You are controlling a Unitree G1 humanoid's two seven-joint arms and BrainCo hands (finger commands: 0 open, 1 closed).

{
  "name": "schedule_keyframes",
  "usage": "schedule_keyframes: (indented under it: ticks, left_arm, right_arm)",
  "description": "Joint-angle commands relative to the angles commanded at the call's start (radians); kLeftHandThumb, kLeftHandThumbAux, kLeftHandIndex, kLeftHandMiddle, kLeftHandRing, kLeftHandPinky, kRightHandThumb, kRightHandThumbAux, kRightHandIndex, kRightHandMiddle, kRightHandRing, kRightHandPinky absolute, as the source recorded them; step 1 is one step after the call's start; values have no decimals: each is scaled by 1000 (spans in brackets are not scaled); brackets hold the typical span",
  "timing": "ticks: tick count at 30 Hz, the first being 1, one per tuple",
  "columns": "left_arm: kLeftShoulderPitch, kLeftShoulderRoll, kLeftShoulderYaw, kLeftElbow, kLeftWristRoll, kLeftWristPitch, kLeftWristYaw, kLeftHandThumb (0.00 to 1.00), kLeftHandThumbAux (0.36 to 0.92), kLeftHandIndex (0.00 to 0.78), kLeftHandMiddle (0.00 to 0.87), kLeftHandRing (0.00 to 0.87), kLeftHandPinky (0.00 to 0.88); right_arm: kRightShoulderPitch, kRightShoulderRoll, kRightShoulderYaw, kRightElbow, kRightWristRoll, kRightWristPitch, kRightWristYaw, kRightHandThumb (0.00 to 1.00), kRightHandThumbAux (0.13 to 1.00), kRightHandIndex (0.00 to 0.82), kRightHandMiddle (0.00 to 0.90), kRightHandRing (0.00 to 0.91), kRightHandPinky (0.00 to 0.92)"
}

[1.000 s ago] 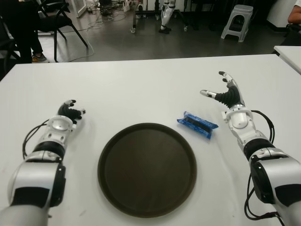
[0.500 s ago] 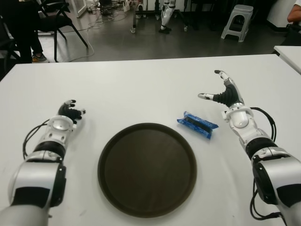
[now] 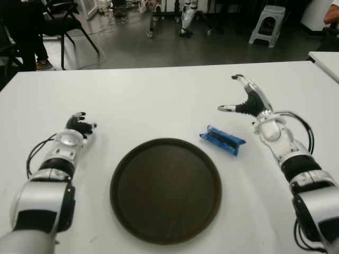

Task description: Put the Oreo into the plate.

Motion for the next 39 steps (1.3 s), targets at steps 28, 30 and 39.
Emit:
schedule_keyframes:
  ticks: [28,30,39]
  left_arm:
    - [-3,-3,9,-2,-8,3,-9,165,773,84,125,160,167]
    - [-3,-3,10,-2,-8,3,-9,162,774,81,124,157,161]
    - [-7,-4,8,-2,-6,11,-10,148,791,70,118,148,151]
  right_arm:
    - [110,-37,89,-422,-160,380,263,0,629,28,45,16,0]
    - [106,-37,99,-431,-175,403,285,0,636,26,44,14,0]
    - [95,-43,141,-446,-199,438,369,0,636,35,80,38,0]
